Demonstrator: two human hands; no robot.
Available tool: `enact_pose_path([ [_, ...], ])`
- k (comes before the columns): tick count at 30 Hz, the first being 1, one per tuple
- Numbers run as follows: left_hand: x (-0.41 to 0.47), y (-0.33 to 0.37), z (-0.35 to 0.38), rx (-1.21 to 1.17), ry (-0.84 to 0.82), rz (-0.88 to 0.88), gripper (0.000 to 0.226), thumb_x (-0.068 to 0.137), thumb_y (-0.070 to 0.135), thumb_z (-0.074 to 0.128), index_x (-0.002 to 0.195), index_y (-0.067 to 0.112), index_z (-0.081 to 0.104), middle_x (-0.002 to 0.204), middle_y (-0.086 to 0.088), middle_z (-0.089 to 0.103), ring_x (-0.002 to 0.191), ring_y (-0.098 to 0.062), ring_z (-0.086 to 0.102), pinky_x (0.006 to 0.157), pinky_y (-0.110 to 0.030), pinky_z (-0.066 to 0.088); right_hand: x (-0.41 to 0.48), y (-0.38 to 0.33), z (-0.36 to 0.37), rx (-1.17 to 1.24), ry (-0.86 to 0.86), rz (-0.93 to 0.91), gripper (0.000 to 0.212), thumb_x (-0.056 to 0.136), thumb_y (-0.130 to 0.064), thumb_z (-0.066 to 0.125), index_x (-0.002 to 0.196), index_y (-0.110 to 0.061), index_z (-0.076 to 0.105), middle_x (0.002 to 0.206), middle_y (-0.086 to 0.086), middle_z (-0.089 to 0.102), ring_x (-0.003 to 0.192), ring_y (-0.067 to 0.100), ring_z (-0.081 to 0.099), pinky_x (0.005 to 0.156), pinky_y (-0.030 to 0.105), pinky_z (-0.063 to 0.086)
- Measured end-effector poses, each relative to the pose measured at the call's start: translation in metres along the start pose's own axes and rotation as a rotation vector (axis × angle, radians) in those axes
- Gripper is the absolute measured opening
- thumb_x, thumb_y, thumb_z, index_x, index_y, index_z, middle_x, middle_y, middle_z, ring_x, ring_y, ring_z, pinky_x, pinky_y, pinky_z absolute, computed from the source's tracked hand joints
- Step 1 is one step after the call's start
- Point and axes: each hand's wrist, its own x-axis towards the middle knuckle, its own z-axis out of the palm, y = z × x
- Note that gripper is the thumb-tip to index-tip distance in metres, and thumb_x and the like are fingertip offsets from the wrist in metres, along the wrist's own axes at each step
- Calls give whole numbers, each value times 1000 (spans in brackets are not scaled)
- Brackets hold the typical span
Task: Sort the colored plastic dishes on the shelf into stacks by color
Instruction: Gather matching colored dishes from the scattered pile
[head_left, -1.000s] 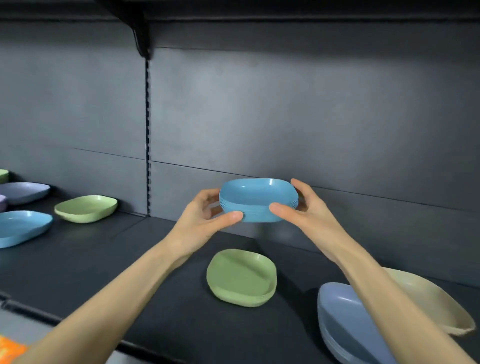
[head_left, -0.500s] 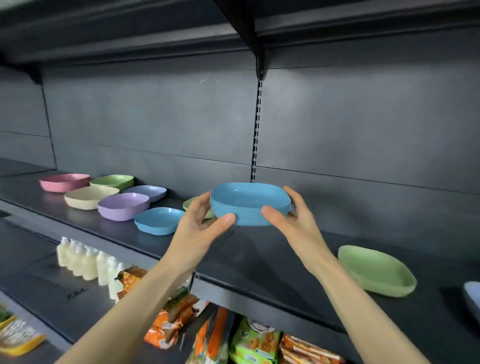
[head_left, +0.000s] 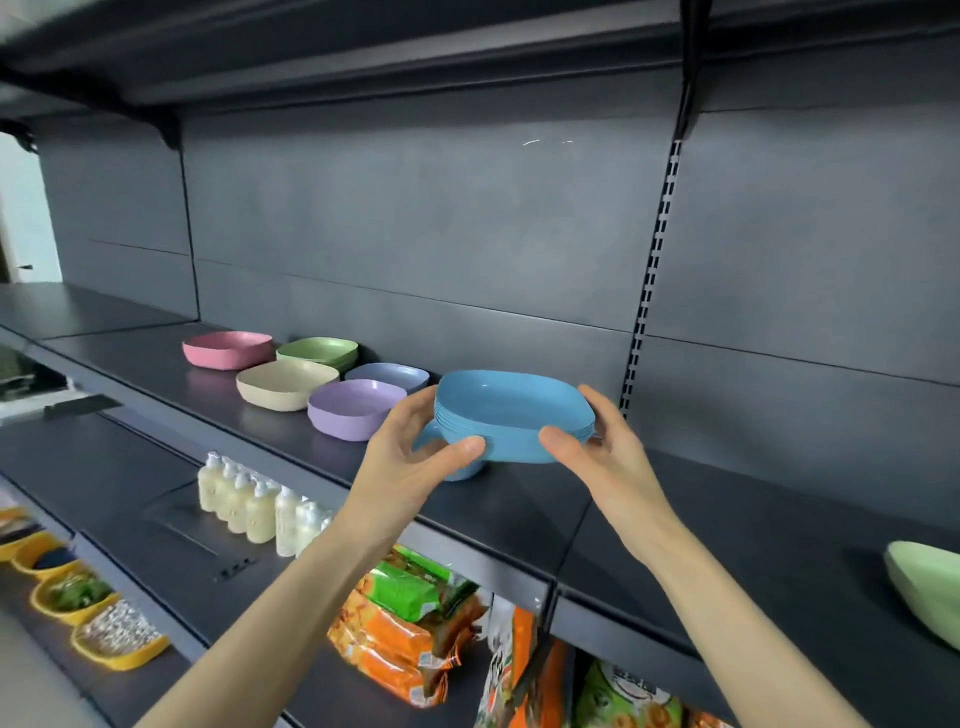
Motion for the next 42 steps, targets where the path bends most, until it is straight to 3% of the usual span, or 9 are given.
enact_pose_path([
  [7, 41, -35, -45, 23, -52, -61, 70, 68, 33, 78, 129, 17, 50, 128, 5, 61, 111, -9, 62, 87, -21, 51, 40, 31, 31, 10, -6, 29, 68, 80, -16, 71, 139, -20, 37, 99, -26, 67, 92, -12, 62, 72, 5, 47],
  [10, 55, -46, -62, 28, -74, -53, 62, 72, 26, 75, 129, 18, 52, 127, 5, 62, 113, -7, 61, 88, -18, 50, 51, 36, 45, -13, 17, 45, 74, 78, -19, 73, 141, -20, 35, 119, -17, 59, 93, -12, 62, 72, 4, 47],
  [16, 74, -63, -88, 20, -154, -72, 62, 72, 27, 76, 129, 16, 53, 121, 4, 66, 108, -8, 63, 82, -14, 50, 62, 39, 69, -33, 70, 54, 58, 81, -11, 71, 127, -29, 41, 101, -21, 64, 86, -12, 64, 69, 4, 46],
  [20, 81, -82, -109, 34, -199, -88, 62, 73, 21, 79, 128, 14, 52, 122, 0, 64, 107, -9, 64, 80, -15, 50, 60, 51, 86, -122, 84, 47, 45, 80, -8, 72, 118, -28, 57, 104, -13, 70, 97, 3, 67, 80, 15, 52],
  [22, 85, -90, -119, 54, -226, -96, 63, 72, 20, 79, 127, 13, 51, 124, -1, 63, 106, -7, 63, 80, -15, 50, 60, 56, 98, -109, 130, 59, 43, 80, -4, 71, 114, -28, 59, 100, -15, 71, 96, 3, 67, 76, 13, 51],
  [29, 96, -114, -147, 217, -304, -42, 66, 76, 49, 72, 132, 22, 51, 125, 13, 61, 120, -5, 54, 103, -31, 44, 57, 78, 134, -214, 262, 66, 45, 83, -11, 68, 111, -43, 54, 107, -21, 65, 100, -9, 60, 76, 6, 46],
  [31, 96, -118, -147, 244, -337, -19, 63, 78, 50, 70, 132, 23, 51, 123, 18, 61, 119, -1, 52, 102, -25, 43, 55, 80, 137, -257, 296, 80, 46, 83, -14, 69, 113, -44, 51, 113, -22, 63, 105, -10, 57, 78, 4, 44],
  [34, 96, -119, -145, 270, -360, 16, 56, 76, 46, 65, 127, 31, 49, 114, 30, 58, 111, 12, 51, 89, -5, 38, 56, 82, 134, -291, 303, 101, 48, 84, -13, 68, 116, -43, 49, 120, -18, 60, 109, -11, 55, 82, 4, 42],
  [42, 113, -129, -141, 313, -422, -11, 50, 87, 29, 66, 131, 28, 44, 108, 31, 54, 99, 24, 48, 83, 1, 39, 69, 87, 126, -320, 259, 165, 41, 85, -15, 68, 111, -44, 54, 117, -17, 64, 110, -3, 59, 85, 11, 46],
])
